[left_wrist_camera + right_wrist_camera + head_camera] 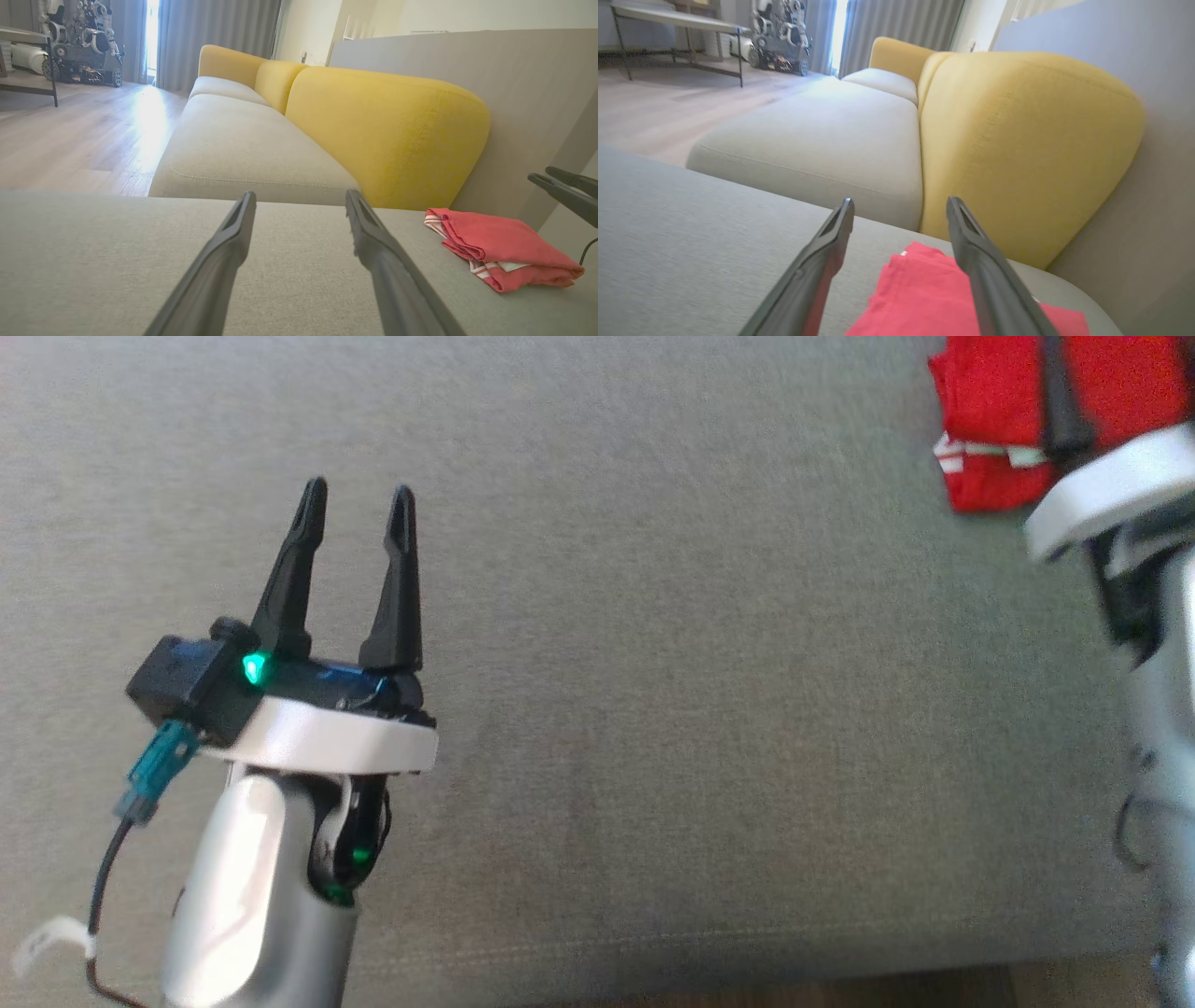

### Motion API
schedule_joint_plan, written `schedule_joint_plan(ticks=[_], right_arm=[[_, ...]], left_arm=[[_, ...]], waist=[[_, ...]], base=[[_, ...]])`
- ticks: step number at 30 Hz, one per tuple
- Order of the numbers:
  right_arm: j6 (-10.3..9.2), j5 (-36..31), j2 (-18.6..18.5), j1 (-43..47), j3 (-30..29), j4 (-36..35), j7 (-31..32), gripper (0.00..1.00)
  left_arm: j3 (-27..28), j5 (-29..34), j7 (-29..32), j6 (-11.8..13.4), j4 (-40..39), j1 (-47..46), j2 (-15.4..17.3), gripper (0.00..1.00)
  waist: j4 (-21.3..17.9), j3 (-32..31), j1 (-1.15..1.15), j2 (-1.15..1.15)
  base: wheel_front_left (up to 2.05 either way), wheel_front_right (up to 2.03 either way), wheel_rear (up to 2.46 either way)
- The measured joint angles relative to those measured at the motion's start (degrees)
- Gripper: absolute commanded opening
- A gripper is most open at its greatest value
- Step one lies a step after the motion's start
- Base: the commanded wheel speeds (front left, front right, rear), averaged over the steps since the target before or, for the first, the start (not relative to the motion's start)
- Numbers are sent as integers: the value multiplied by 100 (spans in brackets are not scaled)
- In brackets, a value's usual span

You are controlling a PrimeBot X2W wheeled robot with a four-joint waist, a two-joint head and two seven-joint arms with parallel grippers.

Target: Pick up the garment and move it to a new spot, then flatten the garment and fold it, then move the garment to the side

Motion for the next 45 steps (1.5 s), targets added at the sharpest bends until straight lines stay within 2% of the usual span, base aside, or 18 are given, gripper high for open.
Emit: schedule_joint_plan(ticks=[5, 10, 14, 20, 26, 34, 38, 45], right_arm=[[0, 252, 328, 673, 120, -250, -346, 100], [0, 378, 735, 1387, -83, -463, -708, 100], [0, 537, 1057, 2005, -97, -678, -970, 100], [0, 367, 1230, 2695, -205, -900, -1201, 100], [0, 246, 1307, 3123, -292, -992, -1312, 100], [0, 313, 1359, 3250, -223, -1045, -1355, 100], [0, 333, 1360, 3250, -221, -1109, -1355, 100], [0, 400, 1360, 3250, -232, -1144, -1355, 100]], left_arm=[[157, -18, 0, 44, -62, 268, 1, 100], [134, -35, 1, 54, -66, 616, 4, 100], [125, -167, 1, 153, 63, 937, 9, 100], [122, -172, 1, 294, 148, 1421, 12, 100], [163, -170, 1, 318, -47, 1534, 15, 100], [160, -415, 1, 137, -92, 1607, 15, 100], [159, -406, 1, 196, -67, 1679, 15, 100], [136, -348, 1, 90, -62, 1675, 18, 100]], waist=[[241, -426, 0, 0], [433, -787, 0, 0], [515, -1025, 0, 0], [477, -1276, 0, 0], [428, -1389, 0, 0], [403, -1444, 0, 0], [392, -1416, 0, 0], [375, -1372, 0, 0]], base=[[0, 0, 0], [0, 0, 0], [0, 0, 0], [0, 0, 0], [0, 0, 0], [0, 0, 0], [0, 0, 0], [0, 0, 0]])
